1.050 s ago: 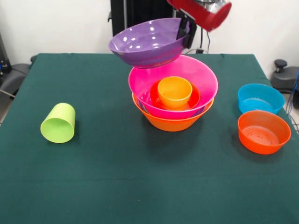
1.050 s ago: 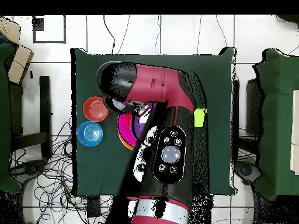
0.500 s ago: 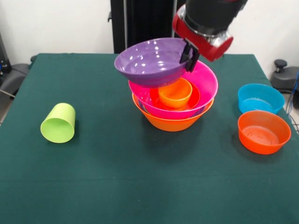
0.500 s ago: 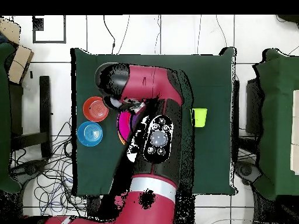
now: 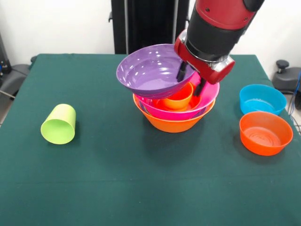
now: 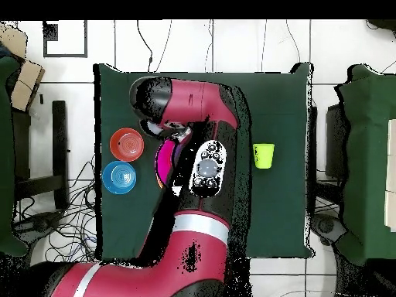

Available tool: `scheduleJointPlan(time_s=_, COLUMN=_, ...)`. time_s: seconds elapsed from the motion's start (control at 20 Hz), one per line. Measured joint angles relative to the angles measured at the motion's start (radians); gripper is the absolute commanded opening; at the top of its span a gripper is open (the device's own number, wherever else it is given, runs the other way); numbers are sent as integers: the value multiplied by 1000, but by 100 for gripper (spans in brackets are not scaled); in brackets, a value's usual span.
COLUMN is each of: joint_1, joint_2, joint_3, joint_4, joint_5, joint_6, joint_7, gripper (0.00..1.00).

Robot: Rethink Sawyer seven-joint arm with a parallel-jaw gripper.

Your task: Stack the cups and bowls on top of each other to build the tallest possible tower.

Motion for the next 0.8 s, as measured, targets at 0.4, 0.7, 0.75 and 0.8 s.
scheduleJointPlan(time_s=0.4, joint_1=1, joint_2=30, joint_3=-20, joint_4=-60, joint_5=17, joint_6=0, joint_7=0, gripper=100)
scheduleJointPlan(time_s=0.7, joint_1=6, joint_2=31, joint_3=-36, joint_4=-66, joint_5=36, joint_6=0, joint_7=0, gripper=100)
scheduleJointPlan(time_s=0.75, joint_1=7, joint_2=31, joint_3=-41, joint_4=-66, joint_5=39, joint_6=0, joint_7=0, gripper=100)
scheduleJointPlan(time_s=0.8, joint_1=8, joint_2=31, joint_3=-44, joint_4=-66, joint_5=41, joint_6=1, joint_7=0, gripper=100)
